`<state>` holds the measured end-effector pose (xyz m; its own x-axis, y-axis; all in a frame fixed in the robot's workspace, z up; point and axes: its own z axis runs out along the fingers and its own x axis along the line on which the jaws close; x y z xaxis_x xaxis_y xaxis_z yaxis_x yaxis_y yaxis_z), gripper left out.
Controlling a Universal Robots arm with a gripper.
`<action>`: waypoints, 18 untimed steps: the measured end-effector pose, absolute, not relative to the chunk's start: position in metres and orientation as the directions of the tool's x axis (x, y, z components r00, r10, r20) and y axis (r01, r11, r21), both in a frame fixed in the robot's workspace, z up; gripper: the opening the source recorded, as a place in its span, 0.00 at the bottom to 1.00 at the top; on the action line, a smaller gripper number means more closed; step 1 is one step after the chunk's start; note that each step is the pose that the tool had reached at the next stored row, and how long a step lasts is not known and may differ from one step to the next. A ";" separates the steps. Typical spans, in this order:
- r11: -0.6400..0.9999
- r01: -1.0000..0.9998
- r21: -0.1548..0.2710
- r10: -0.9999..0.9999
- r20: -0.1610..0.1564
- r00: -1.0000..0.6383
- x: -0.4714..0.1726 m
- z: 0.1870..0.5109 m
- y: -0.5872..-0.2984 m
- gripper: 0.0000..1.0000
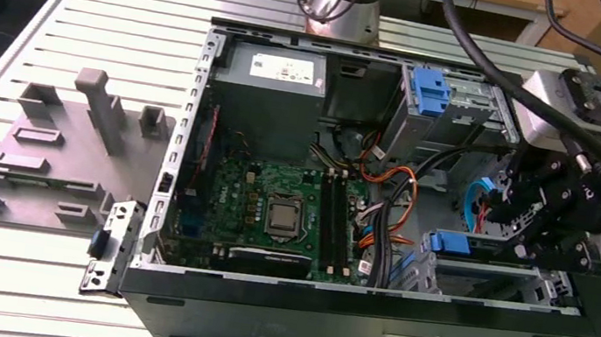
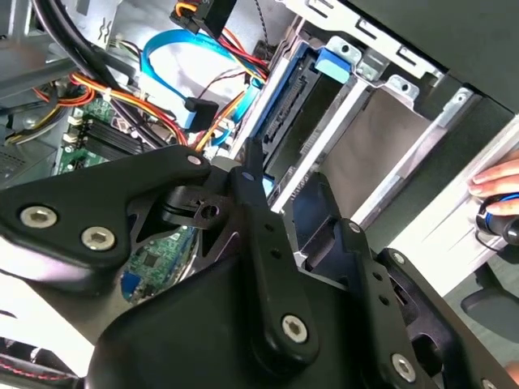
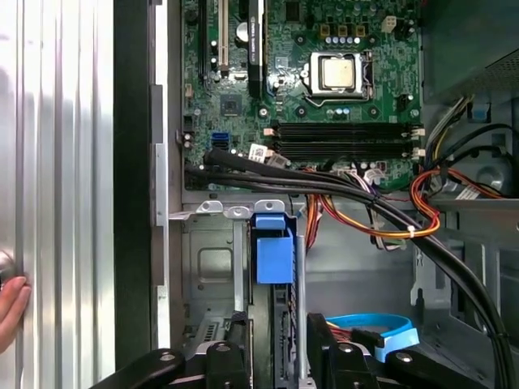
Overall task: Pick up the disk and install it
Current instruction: 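Insert the disk into the insertion slot, then insert the first disk wire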
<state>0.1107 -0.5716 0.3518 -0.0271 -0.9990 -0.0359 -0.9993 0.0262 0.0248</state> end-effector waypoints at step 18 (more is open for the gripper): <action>0.024 -0.999 0.025 -0.999 -0.036 -0.025 0.111 0.352 -0.572 0.42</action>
